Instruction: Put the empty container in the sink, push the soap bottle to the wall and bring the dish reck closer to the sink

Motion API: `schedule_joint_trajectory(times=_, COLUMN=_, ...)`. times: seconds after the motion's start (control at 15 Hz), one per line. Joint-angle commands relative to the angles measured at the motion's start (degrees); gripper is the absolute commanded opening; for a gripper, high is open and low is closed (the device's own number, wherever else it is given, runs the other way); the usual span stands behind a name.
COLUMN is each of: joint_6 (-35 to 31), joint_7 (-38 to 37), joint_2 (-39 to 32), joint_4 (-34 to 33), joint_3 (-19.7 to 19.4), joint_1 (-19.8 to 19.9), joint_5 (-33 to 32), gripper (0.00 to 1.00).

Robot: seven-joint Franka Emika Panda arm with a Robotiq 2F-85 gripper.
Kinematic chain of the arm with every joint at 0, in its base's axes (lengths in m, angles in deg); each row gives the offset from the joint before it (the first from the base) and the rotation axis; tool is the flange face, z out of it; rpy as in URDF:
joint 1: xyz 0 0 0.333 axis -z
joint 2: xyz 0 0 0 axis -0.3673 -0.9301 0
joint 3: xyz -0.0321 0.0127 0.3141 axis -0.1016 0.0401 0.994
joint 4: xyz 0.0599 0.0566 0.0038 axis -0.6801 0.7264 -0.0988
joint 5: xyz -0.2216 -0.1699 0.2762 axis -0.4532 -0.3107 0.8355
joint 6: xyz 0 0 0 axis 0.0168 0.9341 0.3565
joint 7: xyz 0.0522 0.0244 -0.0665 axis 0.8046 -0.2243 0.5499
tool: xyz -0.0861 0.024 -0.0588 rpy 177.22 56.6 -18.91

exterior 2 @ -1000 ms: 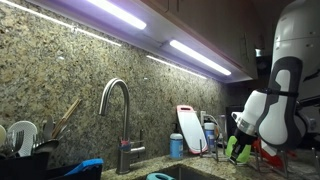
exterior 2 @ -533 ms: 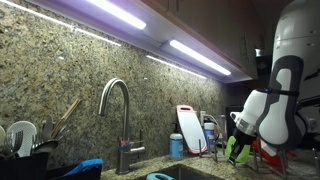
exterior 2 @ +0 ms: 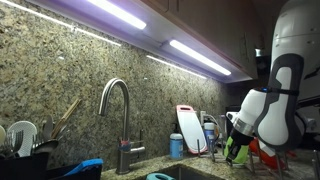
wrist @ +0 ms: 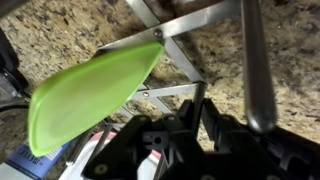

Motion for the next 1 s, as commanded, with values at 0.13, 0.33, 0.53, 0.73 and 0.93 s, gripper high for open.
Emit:
schedule_joint_trajectory(times=0.13, joint_6=0.0, joint_7=1.78, joint_2=1.64, joint_4=1.18, joint_3=0.87, joint_1=-1.25, joint_5=-1.68, gripper=0.04)
schedule_joint_trajectory(times=0.33, joint_6=0.0, joint_7=1.99, joint_2=1.93, joint_4=1.35, joint_3=1.22, joint_1=-1.2, joint_5=-2.56, gripper=0.04)
schedule_joint_trajectory(times=0.53, joint_6=0.01, joint_7=1.96, joint_2=1.87, joint_4=1.27, joint_3=1.02, joint_1=-1.42, joint_5=-2.91, gripper=0.04)
schedule_joint_trajectory(times=0.73, joint_6=0.0, joint_7=1.86, joint_2=1.48, joint_4=0.93, joint_3=0.44, joint_1=-2.11, joint_5=-2.35, gripper=0.51)
schedule_joint_trajectory(times=0.93, joint_6=0.0, joint_7=1.95, joint_2=1.31, joint_4=0.77, joint_3=0.17, joint_1=-2.53, joint_5=-2.22, gripper=0.73)
